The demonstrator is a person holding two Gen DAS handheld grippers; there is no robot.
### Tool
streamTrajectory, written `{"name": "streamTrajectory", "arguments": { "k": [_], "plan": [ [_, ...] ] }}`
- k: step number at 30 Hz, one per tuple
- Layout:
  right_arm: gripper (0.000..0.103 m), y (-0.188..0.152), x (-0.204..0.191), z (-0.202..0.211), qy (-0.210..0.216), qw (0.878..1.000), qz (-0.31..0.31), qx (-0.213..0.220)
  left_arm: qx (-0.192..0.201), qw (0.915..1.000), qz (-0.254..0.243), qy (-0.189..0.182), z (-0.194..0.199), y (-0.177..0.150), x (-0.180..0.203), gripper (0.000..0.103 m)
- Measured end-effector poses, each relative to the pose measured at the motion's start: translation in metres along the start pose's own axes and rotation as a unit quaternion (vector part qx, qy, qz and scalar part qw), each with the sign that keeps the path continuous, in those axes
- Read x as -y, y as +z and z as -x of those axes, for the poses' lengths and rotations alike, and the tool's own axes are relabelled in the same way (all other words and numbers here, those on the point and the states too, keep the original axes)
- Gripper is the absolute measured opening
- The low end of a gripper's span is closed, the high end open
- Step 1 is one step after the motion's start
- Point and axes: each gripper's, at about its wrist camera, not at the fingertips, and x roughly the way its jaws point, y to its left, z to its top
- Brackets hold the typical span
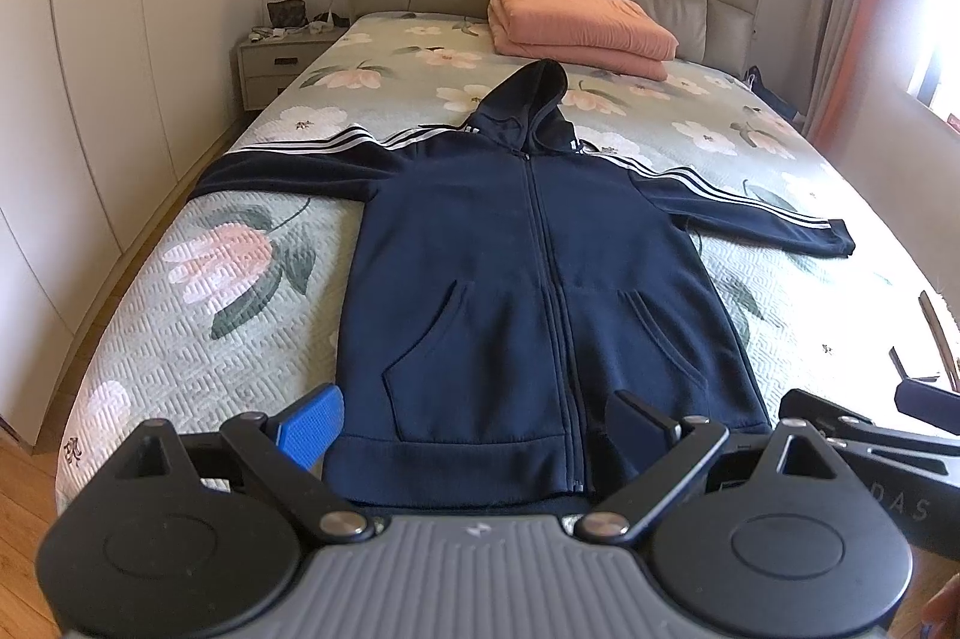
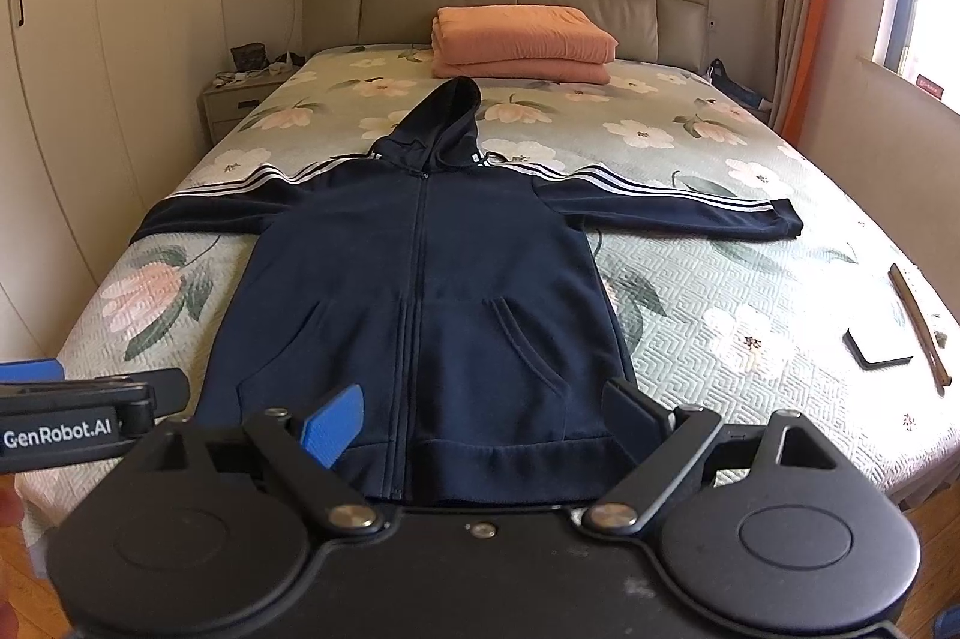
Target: Fold large clothes
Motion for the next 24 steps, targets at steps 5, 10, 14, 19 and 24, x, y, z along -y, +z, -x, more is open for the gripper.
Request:
{"name": "streamTrajectory", "arguments": {
  "k": [5, 10, 14, 19, 24],
  "plan": [
    [0.103, -0.001, 0.001, 0.0, 0.001, 1.0, 0.0, -0.001, 0.001, 1.0, 0.0, 0.0, 0.0, -0.001, 0.0, 0.096],
    [0.103, -0.002, 0.001, -0.002, 0.001, 1.0, -0.002, -0.005, 0.004, 1.0, 0.005, -0.005, 0.0, -0.002, -0.002, 0.096],
    [0.103, -0.003, 0.001, -0.001, 0.001, 1.0, -0.002, -0.005, 0.011, 0.9999, 0.009, -0.009, 0.0, -0.003, -0.004, 0.096],
    [0.103, -0.005, 0.0, -0.001, 0.001, 1.0, -0.004, -0.005, 0.026, 0.9994, 0.013, -0.017, 0.0, -0.004, -0.005, 0.096],
    [0.103, -0.007, 0.003, -0.012, 0.002, 1.0, -0.006, -0.013, 0.012, 0.9997, 0.015, -0.014, -0.012, 0.0, -0.001, 0.096]
  ]
}}
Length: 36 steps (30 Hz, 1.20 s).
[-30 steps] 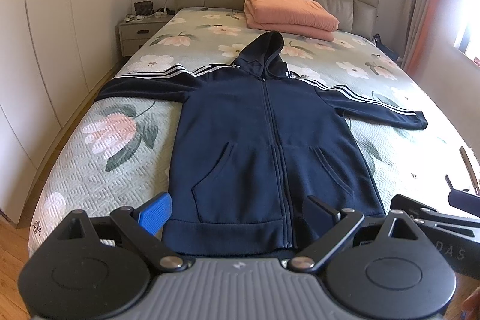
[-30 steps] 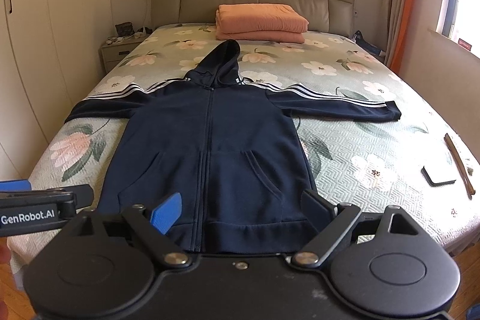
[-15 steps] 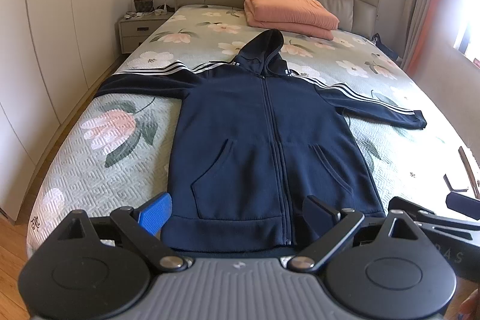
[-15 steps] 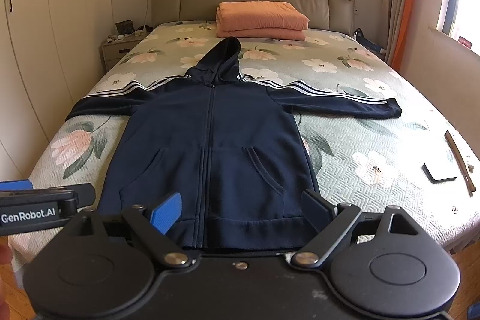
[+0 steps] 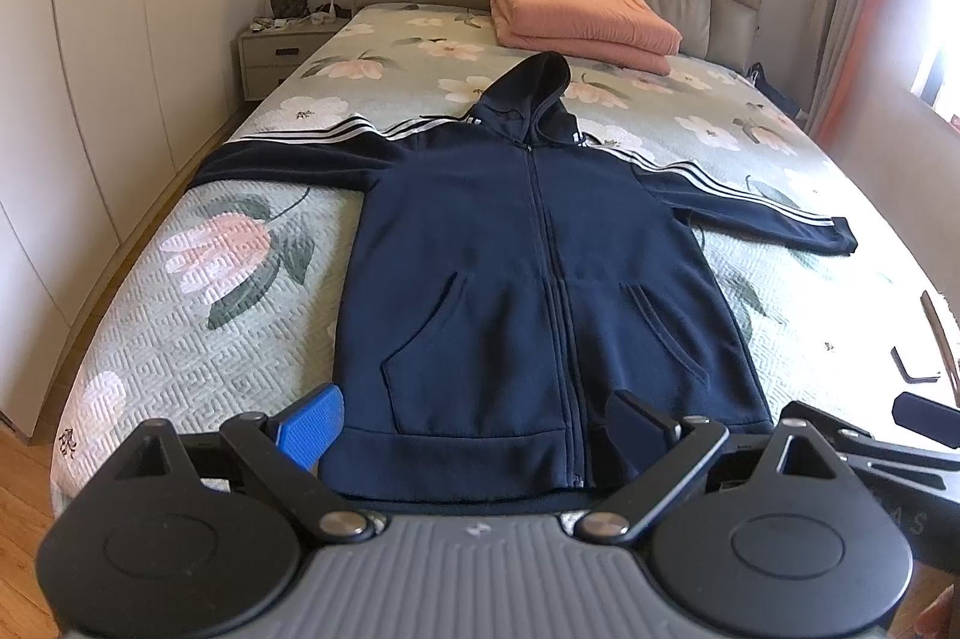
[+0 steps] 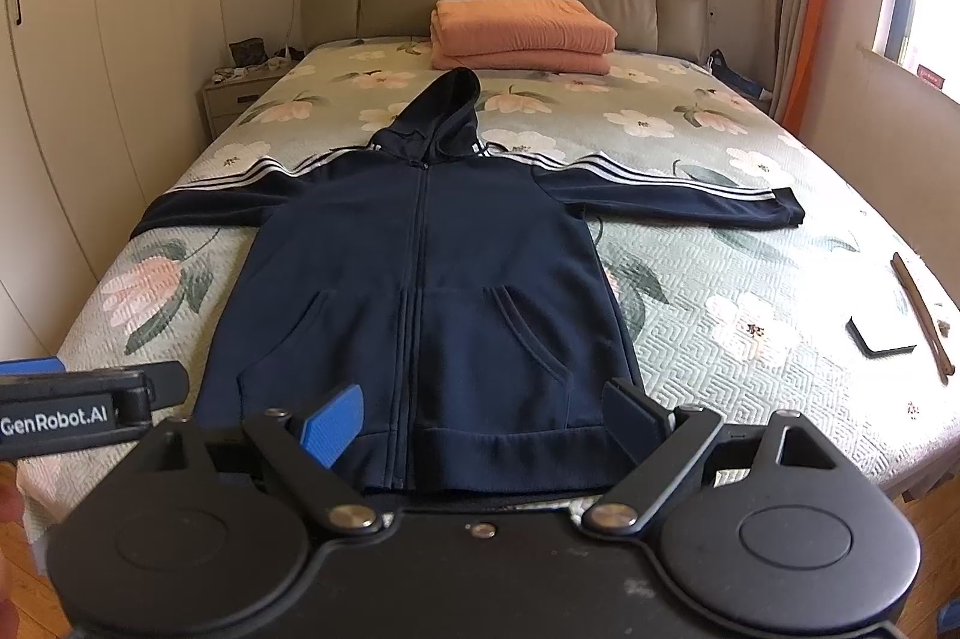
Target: Fold large clothes
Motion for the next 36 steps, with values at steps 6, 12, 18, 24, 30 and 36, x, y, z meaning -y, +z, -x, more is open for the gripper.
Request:
{"name": "streamTrajectory", "arguments": {
  "k": [6, 12, 18, 24, 30, 36],
  "plan": [
    [0.103, 0.004, 0.023, -0.044, 0.003, 0.999, -0.031, -0.018, 0.014, 0.9999, 0.006, -0.004, -0.037, 0.014, 0.012, 0.096],
    [0.103, 0.019, 0.067, -0.126, -0.005, 0.996, -0.085, -0.021, 0.018, 0.9998, -0.011, -0.001, -0.121, 0.037, 0.029, 0.097],
    [0.103, 0.04, 0.103, -0.249, -0.04, 0.991, -0.12, -0.031, 0.038, 0.999, 0.001, -0.022, -0.236, 0.056, 0.034, 0.089],
    [0.103, 0.074, 0.138, -0.311, -0.049, 0.982, -0.176, -0.054, -0.028, 0.9983, 0.03, -0.041, -0.306, 0.082, 0.041, 0.089],
    [0.103, 0.119, 0.183, -0.335, -0.083, 0.977, -0.182, -0.069, -0.084, 0.995, 0.048, -0.025, -0.335, 0.11, 0.056, 0.089],
    [0.103, 0.172, 0.263, -0.367, -0.126, 0.973, -0.186, -0.045, -0.077, 0.9953, 0.058, 0.004, -0.344, 0.165, 0.073, 0.09]
  ]
}}
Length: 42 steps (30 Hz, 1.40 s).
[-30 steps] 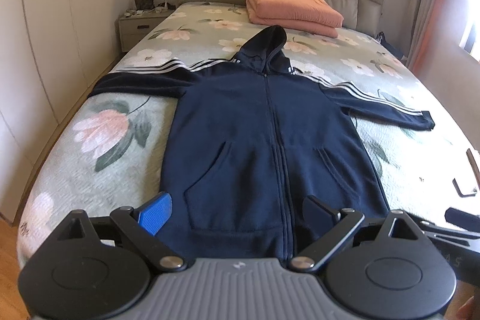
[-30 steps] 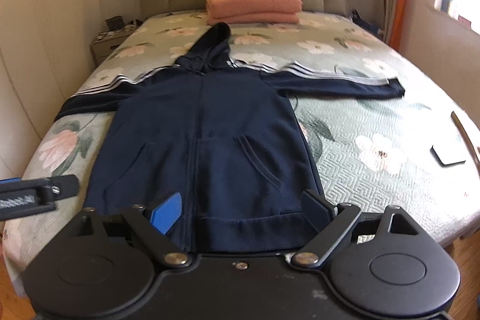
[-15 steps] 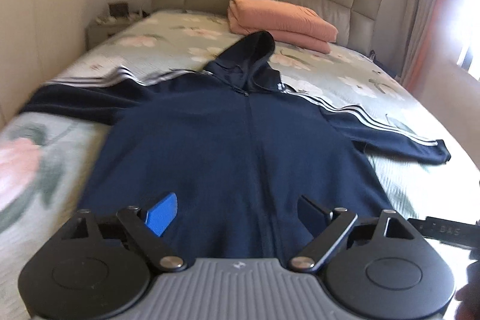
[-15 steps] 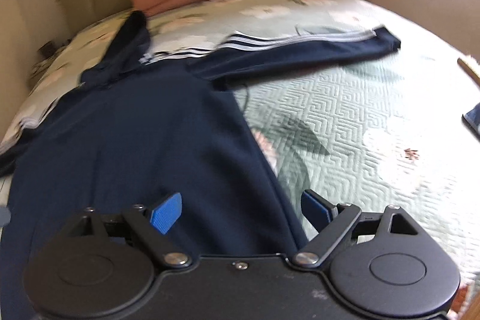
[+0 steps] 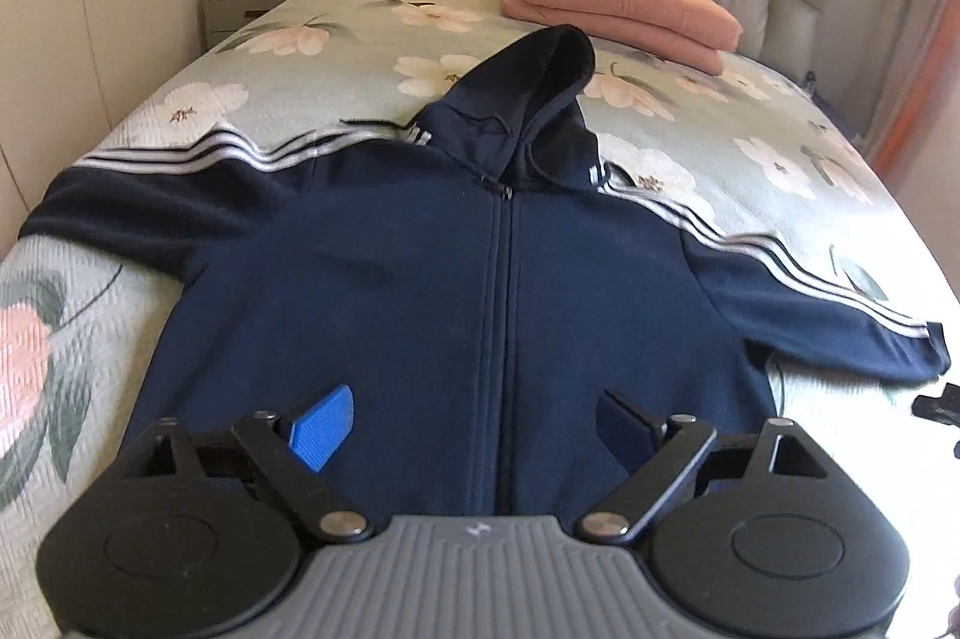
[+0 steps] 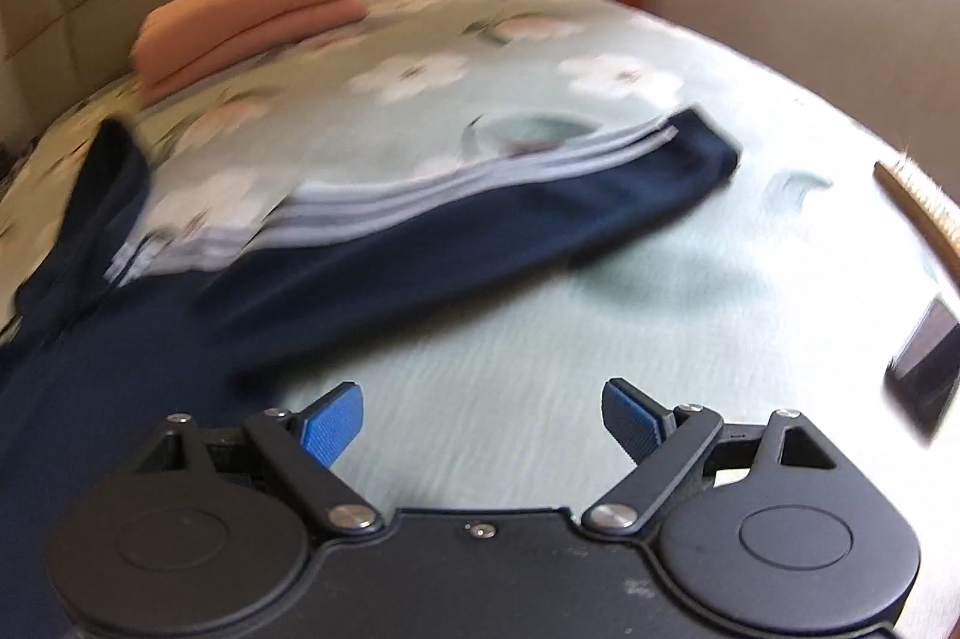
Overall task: Fold large clothes
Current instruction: 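Move the right tool to the striped sleeve cuff and grasp it, then lift the sleeve with the right tool and lay it across the hoodie body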
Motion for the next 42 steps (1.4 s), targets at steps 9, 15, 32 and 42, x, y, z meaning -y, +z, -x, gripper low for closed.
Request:
{"name": "streamTrajectory", "arguments": {
  "k": [9, 15, 32, 42],
  "plan": [
    [0.102, 0.104, 0.123, -0.128, -0.042, 0.99, -0.137, -0.003, 0.003, 0.9995, -0.015, 0.029, -0.025, 0.044, 0.056, 0.09],
    [0.102, 0.132, 0.193, -0.197, -0.018, 0.958, -0.285, -0.041, -0.016, 0.9987, -0.024, 0.041, -0.048, 0.048, 0.073, 0.09],
    [0.012, 0.151, 0.154, -0.232, -0.051, 0.987, -0.151, 0.023, -0.041, 0.9966, -0.034, 0.063, -0.066, 0.046, 0.054, 0.09],
    [0.012, 0.147, -0.028, -0.09, 0.061, 0.988, 0.057, 0.127, -0.022, 0.9984, -0.02, 0.048, -0.046, 0.066, 0.005, 0.089]
  ]
}}
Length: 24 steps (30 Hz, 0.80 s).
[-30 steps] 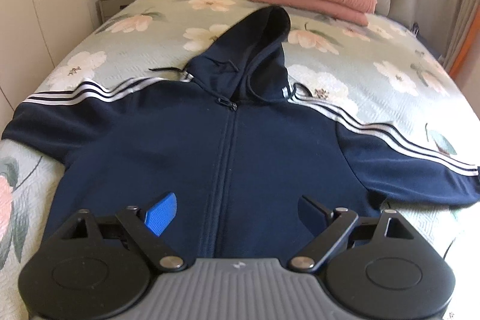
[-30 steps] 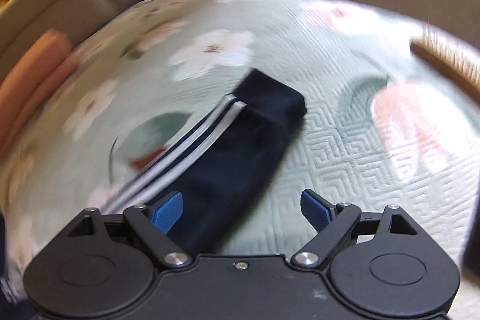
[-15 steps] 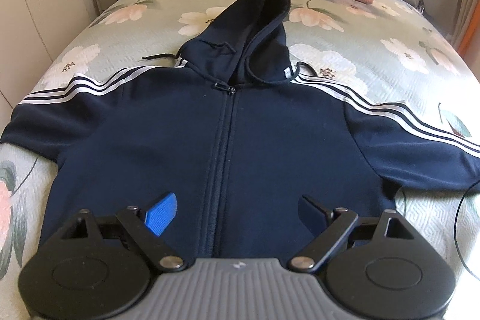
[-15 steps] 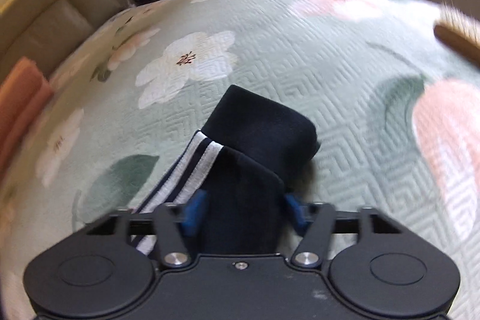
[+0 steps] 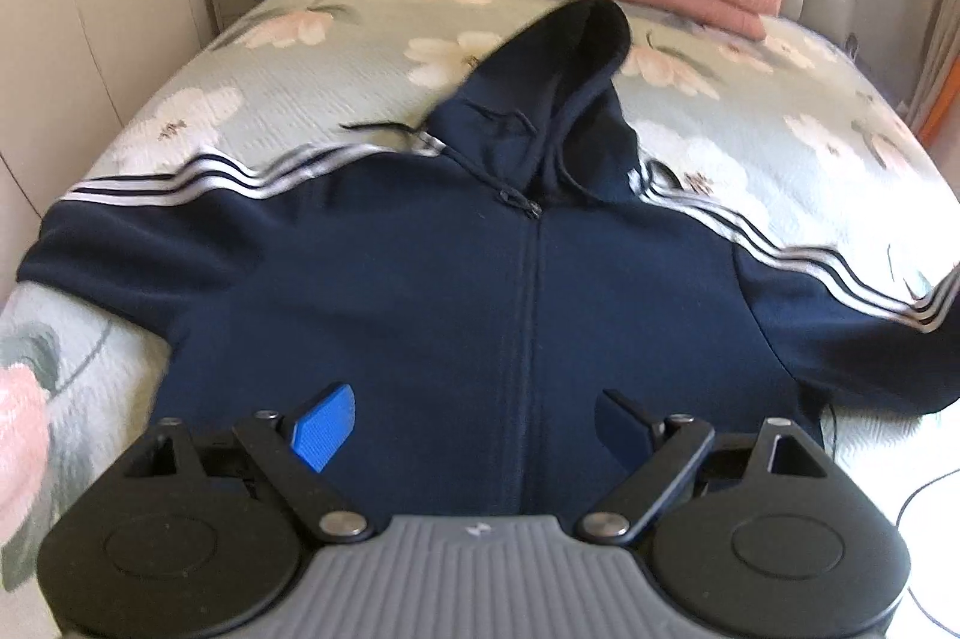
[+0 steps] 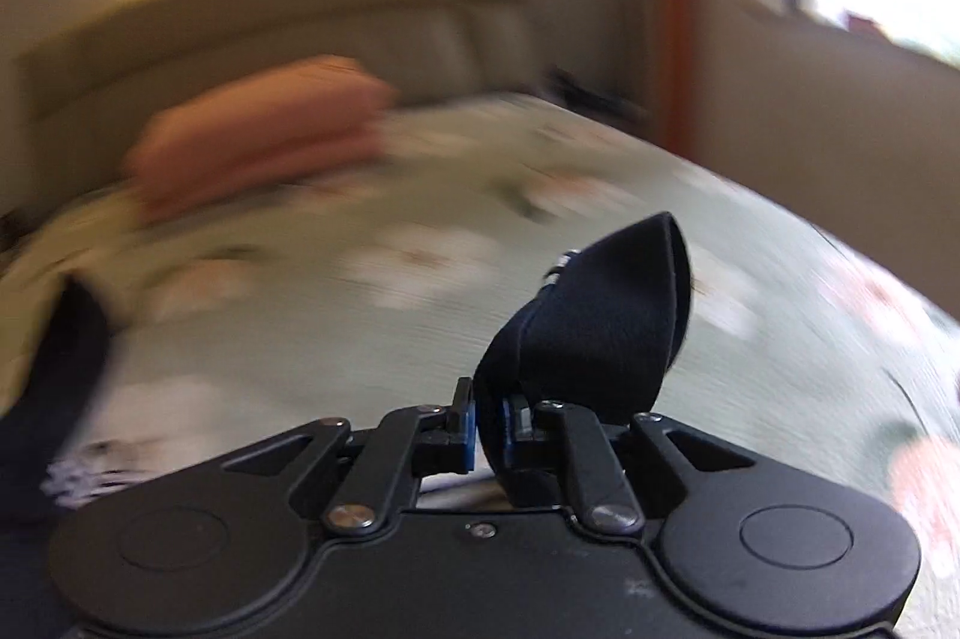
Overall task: Fold large clothes
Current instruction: 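Lift the sleeve with the right tool and lay it across the hoodie body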
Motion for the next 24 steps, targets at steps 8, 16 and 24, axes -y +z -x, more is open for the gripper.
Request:
{"name": "streamTrajectory", "arguments": {
  "k": [8, 16, 24],
  "plan": [
    [0.012, -0.021, -0.196, 0.066, 0.212, 0.975, 0.07, -0.02, 0.011, 0.9992, 0.027, -0.026, 0.006, 0.013, -0.058, 0.088],
    [0.053, -0.131, -0.279, 0.034, 0.295, 0.912, 0.171, -0.228, -0.001, 0.9984, 0.04, -0.041, -0.028, 0.012, -0.094, 0.086],
    [0.053, -0.135, -0.22, 0.042, 0.187, 0.938, 0.191, -0.22, -0.02, 0.9879, 0.076, -0.133, -0.086, 0.033, -0.078, 0.085]
  ]
}}
